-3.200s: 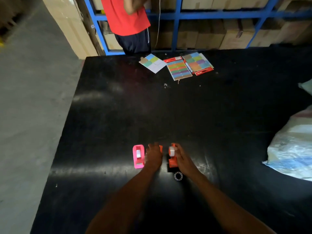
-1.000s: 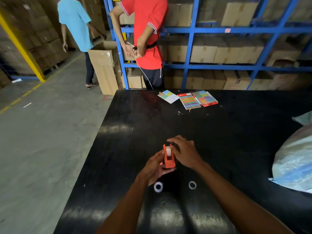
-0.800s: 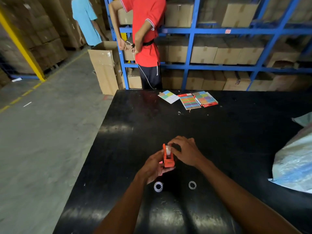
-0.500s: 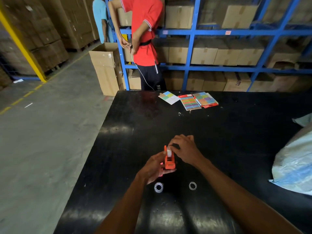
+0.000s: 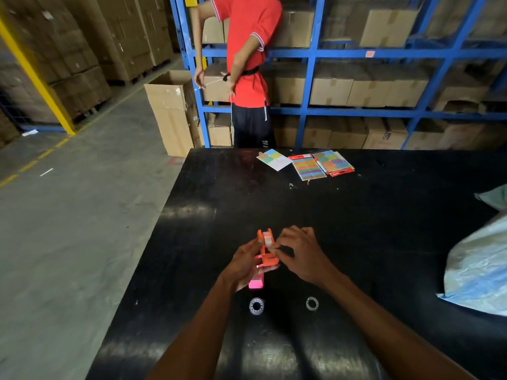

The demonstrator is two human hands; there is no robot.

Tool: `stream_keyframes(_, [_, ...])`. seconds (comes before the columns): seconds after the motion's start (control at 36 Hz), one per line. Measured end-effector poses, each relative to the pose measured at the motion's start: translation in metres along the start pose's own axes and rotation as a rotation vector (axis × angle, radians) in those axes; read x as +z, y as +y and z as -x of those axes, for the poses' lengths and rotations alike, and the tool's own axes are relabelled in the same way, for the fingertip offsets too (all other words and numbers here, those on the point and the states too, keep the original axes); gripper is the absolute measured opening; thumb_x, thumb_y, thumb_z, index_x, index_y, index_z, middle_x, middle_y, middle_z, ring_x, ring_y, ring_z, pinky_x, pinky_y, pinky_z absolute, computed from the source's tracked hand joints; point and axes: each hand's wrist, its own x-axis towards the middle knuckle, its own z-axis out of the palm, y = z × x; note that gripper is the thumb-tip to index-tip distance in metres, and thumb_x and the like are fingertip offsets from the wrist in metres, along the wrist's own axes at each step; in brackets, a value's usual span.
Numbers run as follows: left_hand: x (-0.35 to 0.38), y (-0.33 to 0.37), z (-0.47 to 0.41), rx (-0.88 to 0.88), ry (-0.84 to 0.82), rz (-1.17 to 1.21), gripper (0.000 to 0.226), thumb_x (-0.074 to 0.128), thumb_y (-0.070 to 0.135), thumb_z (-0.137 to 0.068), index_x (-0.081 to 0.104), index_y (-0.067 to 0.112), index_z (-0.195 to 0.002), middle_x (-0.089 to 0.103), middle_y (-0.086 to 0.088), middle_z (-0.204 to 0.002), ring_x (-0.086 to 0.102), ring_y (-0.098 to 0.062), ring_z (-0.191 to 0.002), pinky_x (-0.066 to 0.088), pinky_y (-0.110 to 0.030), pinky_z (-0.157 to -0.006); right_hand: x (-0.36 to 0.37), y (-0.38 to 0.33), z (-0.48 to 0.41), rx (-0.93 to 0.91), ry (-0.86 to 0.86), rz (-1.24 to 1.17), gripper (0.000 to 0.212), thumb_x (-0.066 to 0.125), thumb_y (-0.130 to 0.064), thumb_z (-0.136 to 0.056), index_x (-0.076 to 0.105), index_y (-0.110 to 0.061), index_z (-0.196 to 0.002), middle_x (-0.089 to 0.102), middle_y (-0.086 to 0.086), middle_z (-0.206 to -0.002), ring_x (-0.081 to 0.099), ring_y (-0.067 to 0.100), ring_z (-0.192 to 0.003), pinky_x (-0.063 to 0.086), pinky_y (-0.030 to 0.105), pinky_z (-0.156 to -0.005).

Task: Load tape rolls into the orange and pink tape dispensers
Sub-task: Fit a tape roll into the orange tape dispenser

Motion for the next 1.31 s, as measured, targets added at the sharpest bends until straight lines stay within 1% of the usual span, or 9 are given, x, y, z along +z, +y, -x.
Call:
stream_keyframes(0.31, [0.003, -0.003, -0.009, -0.048, 0.026, 0.007, 0.041, 0.046, 0.033, -0.100, 0.058, 0.005, -0.126, 0.067, -0.018, -0.117, 0.072, -0.023, -0.093, 0.060, -0.034, -0.070, 0.020, 0.000, 0.034, 0.050, 0.036, -0.018, 0.014, 0.059, -0.040, -0.086, 0.069, -0.030, -0.089, 0.050, -0.015, -0.091, 0.042, -0.001, -0.092, 0.033, 0.031, -0.084])
stream_keyframes(0.5, [0.003, -0.008, -0.012, -0.066, 0.010, 0.002, 0.042, 0.049, 0.037, -0.097, 0.060, 0.008, -0.125, 0.065, -0.021, -0.125, 0.068, -0.027, -0.103, 0.057, -0.038, -0.081, 0.030, 0.003, 0.040, 0.077, 0.090, 0.037, 0.016, 0.058, -0.042, -0.087, 0.069, -0.030, -0.087, 0.044, -0.015, -0.089, 0.042, 0.002, -0.089, 0.031, 0.031, -0.081])
stream_keyframes(0.75, [0.002, -0.012, -0.013, -0.087, 0.020, -0.031, 0.042, 0.046, 0.039, -0.099, 0.060, 0.009, -0.126, 0.064, -0.019, -0.126, 0.066, -0.028, -0.106, 0.058, -0.036, -0.079, 0.046, 0.005, 0.045, 0.051, 0.100, 0.133, 0.012, 0.059, -0.042, -0.086, 0.067, -0.033, -0.087, 0.047, -0.010, -0.090, 0.046, 0.010, -0.089, 0.033, 0.034, -0.077])
stream_keyframes(0.83, [0.000, -0.009, -0.016, -0.097, 0.013, -0.055, 0.042, 0.050, 0.040, -0.096, 0.060, 0.011, -0.126, 0.064, -0.019, -0.127, 0.064, -0.032, -0.113, 0.057, -0.039, -0.084, 0.053, 0.007, 0.053, 0.055, 0.120, 0.111, 0.009, 0.063, -0.041, -0.084, 0.068, -0.033, -0.086, 0.047, -0.011, -0.087, 0.047, 0.011, -0.086, 0.032, 0.034, -0.074])
stream_keyframes(0.92, [-0.002, -0.007, -0.017, -0.098, 0.008, -0.079, 0.043, 0.051, 0.039, -0.097, 0.060, 0.008, -0.125, 0.065, -0.020, -0.125, 0.065, -0.034, -0.114, 0.057, -0.042, -0.087, 0.055, 0.016, 0.054, 0.185, 0.222, 0.030, 0.012, 0.065, -0.038, -0.086, 0.069, -0.028, -0.081, 0.050, -0.010, -0.083, 0.048, 0.011, -0.081, 0.033, 0.034, -0.072])
stream_keyframes(1.03, [0.002, -0.009, -0.017, -0.120, -0.005, -0.098, 0.041, 0.046, 0.035, -0.100, 0.057, 0.005, -0.127, 0.063, -0.023, -0.126, 0.065, -0.035, -0.113, 0.060, -0.038, -0.081, 0.049, 0.029, 0.042, 0.440, 0.331, -0.274, 0.011, 0.064, -0.030, -0.092, 0.072, -0.024, -0.096, 0.061, -0.007, -0.090, 0.062, 0.009, -0.083, 0.051, 0.032, -0.074])
stream_keyframes(1.08, [0.007, -0.013, -0.019, -0.116, -0.025, -0.127, 0.041, 0.042, 0.032, -0.102, 0.056, 0.004, -0.129, 0.062, -0.024, -0.127, 0.066, -0.033, -0.110, 0.059, -0.035, -0.080, 0.051, 0.039, 0.035, 0.540, 0.223, -0.424, 0.019, 0.064, -0.029, -0.093, 0.072, -0.021, -0.107, 0.069, -0.003, -0.099, 0.066, 0.008, -0.088, 0.057, 0.033, -0.081])
stream_keyframes(1.17, [0.015, -0.021, -0.025, -0.105, -0.036, -0.153, 0.041, 0.042, 0.031, -0.102, 0.058, 0.004, -0.127, 0.065, -0.023, -0.125, 0.070, -0.027, -0.099, 0.059, -0.034, -0.080, 0.055, 0.048, 0.029, 0.553, 0.054, -0.485, 0.025, 0.060, -0.034, -0.093, 0.072, -0.024, -0.112, 0.075, -0.006, -0.106, 0.069, 0.005, -0.094, 0.057, 0.037, -0.088])
stream_keyframes(1.31, [0.026, -0.039, -0.036, -0.081, 0.048, -0.190, 0.041, 0.043, 0.036, -0.101, 0.064, 0.006, -0.118, 0.075, -0.008, -0.097, 0.072, -0.018, -0.084, 0.060, -0.029, -0.072, 0.061, 0.053, 0.031, 0.551, 0.040, -0.557, 0.020, 0.061, -0.023, -0.093, 0.076, -0.025, -0.105, 0.077, -0.011, -0.094, 0.070, -0.002, -0.085, 0.057, 0.032, -0.083])
